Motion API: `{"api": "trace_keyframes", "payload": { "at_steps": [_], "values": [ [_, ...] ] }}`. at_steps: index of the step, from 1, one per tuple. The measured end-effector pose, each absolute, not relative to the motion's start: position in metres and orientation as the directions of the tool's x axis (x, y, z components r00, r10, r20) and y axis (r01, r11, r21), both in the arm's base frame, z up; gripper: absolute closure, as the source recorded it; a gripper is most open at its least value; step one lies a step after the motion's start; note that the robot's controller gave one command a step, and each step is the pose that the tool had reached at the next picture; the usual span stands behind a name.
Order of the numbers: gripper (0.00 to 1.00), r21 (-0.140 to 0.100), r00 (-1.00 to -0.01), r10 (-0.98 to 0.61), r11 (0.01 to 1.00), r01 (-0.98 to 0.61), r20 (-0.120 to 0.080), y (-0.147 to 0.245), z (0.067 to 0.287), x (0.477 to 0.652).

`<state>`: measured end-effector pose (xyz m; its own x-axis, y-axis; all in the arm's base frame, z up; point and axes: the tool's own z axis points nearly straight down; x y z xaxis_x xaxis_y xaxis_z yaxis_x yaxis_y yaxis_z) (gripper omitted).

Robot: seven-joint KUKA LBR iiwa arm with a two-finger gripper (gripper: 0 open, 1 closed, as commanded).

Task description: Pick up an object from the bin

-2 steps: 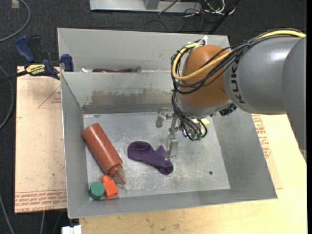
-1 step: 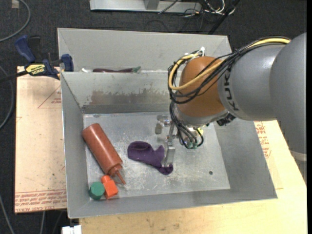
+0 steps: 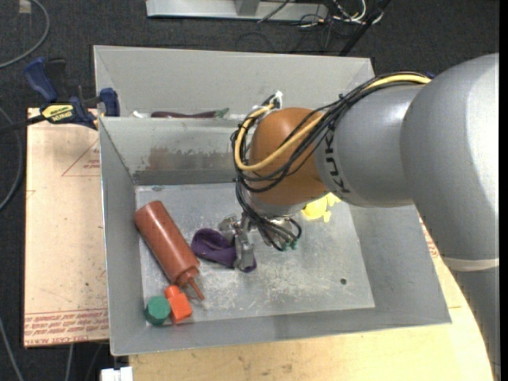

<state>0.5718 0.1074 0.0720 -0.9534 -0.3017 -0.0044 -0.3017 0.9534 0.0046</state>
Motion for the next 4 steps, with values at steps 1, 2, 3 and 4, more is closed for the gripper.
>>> {"api": "trace_keyframes", "payload": {
  "at_steps": [1, 2, 3, 4],
  "values": [
    [1.00, 0.005, -0.954, -0.301, 0.954, -0.301, -0.004, 0.107, 0.072, 0.572],
    [1.00, 0.006, -0.965, -0.260, 0.965, -0.260, -0.007, 0.109, 0.162, 0.576],
    [1.00, 0.006, -0.966, -0.260, 0.966, -0.260, -0.007, 0.109, 0.162, 0.576],
    [1.00, 0.006, -0.979, -0.206, 0.979, -0.206, -0.016, 0.118, 0.127, 0.597]
  ]
}}
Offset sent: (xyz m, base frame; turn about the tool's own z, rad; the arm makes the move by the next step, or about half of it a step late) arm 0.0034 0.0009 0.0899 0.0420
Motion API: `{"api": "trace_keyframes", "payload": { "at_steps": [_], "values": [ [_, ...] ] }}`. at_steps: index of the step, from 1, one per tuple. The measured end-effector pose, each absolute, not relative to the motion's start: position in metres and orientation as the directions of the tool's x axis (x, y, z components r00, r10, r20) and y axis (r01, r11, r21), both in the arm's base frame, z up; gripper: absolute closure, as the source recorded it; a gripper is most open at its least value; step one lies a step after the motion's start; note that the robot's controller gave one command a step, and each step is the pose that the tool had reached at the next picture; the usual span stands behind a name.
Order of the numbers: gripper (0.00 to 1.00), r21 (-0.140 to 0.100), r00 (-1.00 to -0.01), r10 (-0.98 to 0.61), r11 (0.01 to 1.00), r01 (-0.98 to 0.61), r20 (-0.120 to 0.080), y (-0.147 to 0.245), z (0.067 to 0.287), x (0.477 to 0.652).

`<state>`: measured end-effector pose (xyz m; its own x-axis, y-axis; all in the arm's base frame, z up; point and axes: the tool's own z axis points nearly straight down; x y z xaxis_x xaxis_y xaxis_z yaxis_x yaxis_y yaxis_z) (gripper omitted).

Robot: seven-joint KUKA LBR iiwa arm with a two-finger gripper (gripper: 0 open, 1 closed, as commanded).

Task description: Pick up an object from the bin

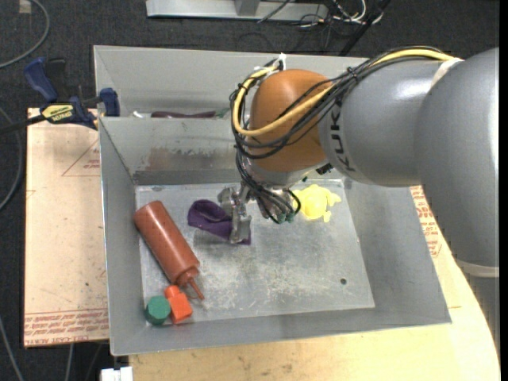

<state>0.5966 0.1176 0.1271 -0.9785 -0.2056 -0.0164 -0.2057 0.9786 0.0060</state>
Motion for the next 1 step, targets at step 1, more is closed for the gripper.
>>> {"api": "trace_keyframes", "payload": {
  "at_steps": [1],
  "values": [
    [1.00, 0.003, -0.879, -0.476, 0.879, -0.476, -0.014, 0.1168, 0.2471, 0.5913]
  ]
}}
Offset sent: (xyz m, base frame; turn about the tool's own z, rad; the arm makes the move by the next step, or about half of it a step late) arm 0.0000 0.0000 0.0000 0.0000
